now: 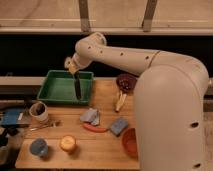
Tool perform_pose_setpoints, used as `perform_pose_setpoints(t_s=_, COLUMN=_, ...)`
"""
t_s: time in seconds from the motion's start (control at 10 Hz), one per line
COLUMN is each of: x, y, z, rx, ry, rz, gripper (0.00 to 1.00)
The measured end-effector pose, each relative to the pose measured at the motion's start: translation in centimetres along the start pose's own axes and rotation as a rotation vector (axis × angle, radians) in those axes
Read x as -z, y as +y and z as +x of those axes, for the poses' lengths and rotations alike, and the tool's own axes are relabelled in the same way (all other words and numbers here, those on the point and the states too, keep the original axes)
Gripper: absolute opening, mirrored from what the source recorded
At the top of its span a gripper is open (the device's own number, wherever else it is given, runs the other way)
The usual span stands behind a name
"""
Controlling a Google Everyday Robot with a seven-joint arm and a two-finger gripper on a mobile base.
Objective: Place brush in tray
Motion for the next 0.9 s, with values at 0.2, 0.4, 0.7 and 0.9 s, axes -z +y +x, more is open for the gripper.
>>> perform_pose_setpoints(t_s=0.2, x=0.01, y=-0.01, z=0.00, rx=0.000, ry=0.000, rz=0.000, gripper=0.76)
perform_pose_setpoints(t_s=0.4, x=0.01, y=-0.02, z=0.03, rx=0.000, ry=0.000, rz=0.000, gripper=0.80)
perform_pose_setpoints(t_s=0.7, x=-0.01, y=-0.04, z=0.10, rx=0.000, ry=0.001, rz=0.000, gripper=0.80)
perform_pose_setpoints(t_s=0.9, x=-0.01, y=-0.05, z=0.10, rx=0.000, ry=0.001, rz=0.000, gripper=0.80)
